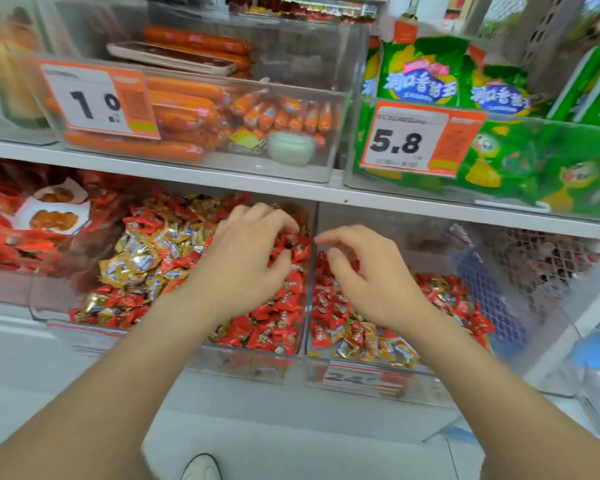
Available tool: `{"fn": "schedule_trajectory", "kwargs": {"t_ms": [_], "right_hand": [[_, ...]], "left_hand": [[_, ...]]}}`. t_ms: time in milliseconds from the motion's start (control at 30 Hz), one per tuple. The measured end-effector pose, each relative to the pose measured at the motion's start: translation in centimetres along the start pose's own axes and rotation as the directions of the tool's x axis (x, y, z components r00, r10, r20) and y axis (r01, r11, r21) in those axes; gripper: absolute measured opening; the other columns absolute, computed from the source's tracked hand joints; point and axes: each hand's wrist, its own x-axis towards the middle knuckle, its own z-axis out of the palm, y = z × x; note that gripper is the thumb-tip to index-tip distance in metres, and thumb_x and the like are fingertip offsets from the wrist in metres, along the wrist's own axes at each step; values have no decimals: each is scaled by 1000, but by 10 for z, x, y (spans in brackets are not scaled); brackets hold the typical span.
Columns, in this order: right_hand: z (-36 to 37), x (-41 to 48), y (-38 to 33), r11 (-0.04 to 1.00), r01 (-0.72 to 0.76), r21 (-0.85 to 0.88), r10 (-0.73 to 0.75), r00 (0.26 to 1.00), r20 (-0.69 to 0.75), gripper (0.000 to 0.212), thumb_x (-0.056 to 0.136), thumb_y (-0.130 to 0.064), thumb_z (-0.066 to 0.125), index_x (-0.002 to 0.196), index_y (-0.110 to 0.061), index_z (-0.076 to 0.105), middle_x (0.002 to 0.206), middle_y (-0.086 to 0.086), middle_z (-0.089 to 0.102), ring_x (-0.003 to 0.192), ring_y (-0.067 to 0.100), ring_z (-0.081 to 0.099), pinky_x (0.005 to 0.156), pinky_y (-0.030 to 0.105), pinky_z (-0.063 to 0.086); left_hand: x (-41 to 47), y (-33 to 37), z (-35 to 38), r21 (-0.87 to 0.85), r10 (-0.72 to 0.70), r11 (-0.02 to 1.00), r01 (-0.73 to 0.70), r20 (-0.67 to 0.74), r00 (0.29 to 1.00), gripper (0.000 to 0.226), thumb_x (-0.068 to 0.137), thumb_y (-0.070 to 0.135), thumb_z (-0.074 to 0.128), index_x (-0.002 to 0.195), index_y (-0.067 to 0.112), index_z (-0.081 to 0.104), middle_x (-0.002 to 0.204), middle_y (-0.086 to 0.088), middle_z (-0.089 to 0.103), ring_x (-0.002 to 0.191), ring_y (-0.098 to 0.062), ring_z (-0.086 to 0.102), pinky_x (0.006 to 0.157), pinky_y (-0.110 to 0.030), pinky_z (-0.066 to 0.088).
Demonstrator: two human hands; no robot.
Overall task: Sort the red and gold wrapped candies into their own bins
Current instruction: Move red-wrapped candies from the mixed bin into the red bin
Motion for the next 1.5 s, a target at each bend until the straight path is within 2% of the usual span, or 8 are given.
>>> {"fn": "schedule_trajectory", "kwargs": {"t_ms": [167, 500, 633, 800, 933, 1033, 1200, 1500], "right_hand": [[-50, -36, 36, 936, -279, -213, 325, 917, 230, 23, 95, -18, 57, 99, -29, 76, 73, -5, 72, 71, 11, 67, 74, 30, 50], [-104, -86, 123, 613, -401, -681, 726, 625, 286, 23, 89, -14, 61, 73, -14, 44, 79, 12, 59, 63, 26, 58, 54, 32, 48], [-105, -88, 114, 624, -350, -699, 763, 467, 447, 27, 85, -31, 72, 102, -15, 58, 100, 7, 67, 70, 18, 66, 67, 31, 60], [-95, -85, 126, 717, -410, -564, 692, 518, 503, 41, 79, -5, 80, 114, -9, 59, 96, 11, 72, 72, 21, 74, 70, 37, 65], [-95, -80, 133, 826, -433, -362, 563, 677, 475, 74, 75, -26, 95, 139, -27, 57, 102, 0, 67, 89, 17, 64, 77, 28, 50], [-105, -77, 126, 860, -280, -426, 459, 789, 408, 43, 77, -24, 93, 114, -20, 72, 103, -5, 66, 95, 16, 61, 78, 28, 47], [-112, -79, 121, 851, -318, -417, 520, 617, 591, 20, 72, -6, 94, 81, -12, 77, 61, -1, 72, 55, 18, 74, 59, 29, 62], [-90, -81, 136, 875, -273, -399, 482, 557, 676, 26, 72, -10, 94, 92, -16, 78, 82, 1, 78, 73, 19, 76, 63, 30, 64]], "left_hand": [[-4, 84, 28, -61, 290, 956, -287, 51, 956, 17, 94, 14, 61, 108, 21, 67, 101, 4, 59, 99, -21, 53, 91, -35, 44], [18, 111, 106, 315, -315, 942, 116, 712, 628, 70, 95, 45, 66, 151, 15, 37, 153, -21, 31, 133, -49, 47, 105, -50, 46], [26, 117, 120, 406, -373, 913, 42, 787, 491, 81, 97, 22, 61, 163, 20, 13, 165, -24, 12, 138, -55, 39, 103, -51, 48], [27, 117, 138, 207, -224, 973, 100, 762, 607, 75, 84, -8, 57, 148, 25, 38, 148, -15, 33, 141, -48, 36, 104, -48, 46], [30, 117, 144, -20, -27, 998, 53, 657, 754, 70, 80, -2, 73, 139, 29, 51, 118, 0, 47, 115, -19, 45, 85, -24, 38], [35, 116, 143, -64, 16, 997, 31, 620, 785, 71, 80, 7, 84, 139, 31, 53, 122, 4, 47, 115, -17, 46, 89, -30, 49], [38, 114, 139, -153, 84, 988, 16, 622, 779, 56, 77, 13, 92, 117, 36, 60, 108, 13, 44, 93, -13, 55, 73, -38, 62], [36, 118, 142, -165, 213, 977, -137, 662, 718, 52, 76, 40, 92, 122, 36, 68, 106, 12, 49, 98, -7, 47, 89, -30, 47]]}}
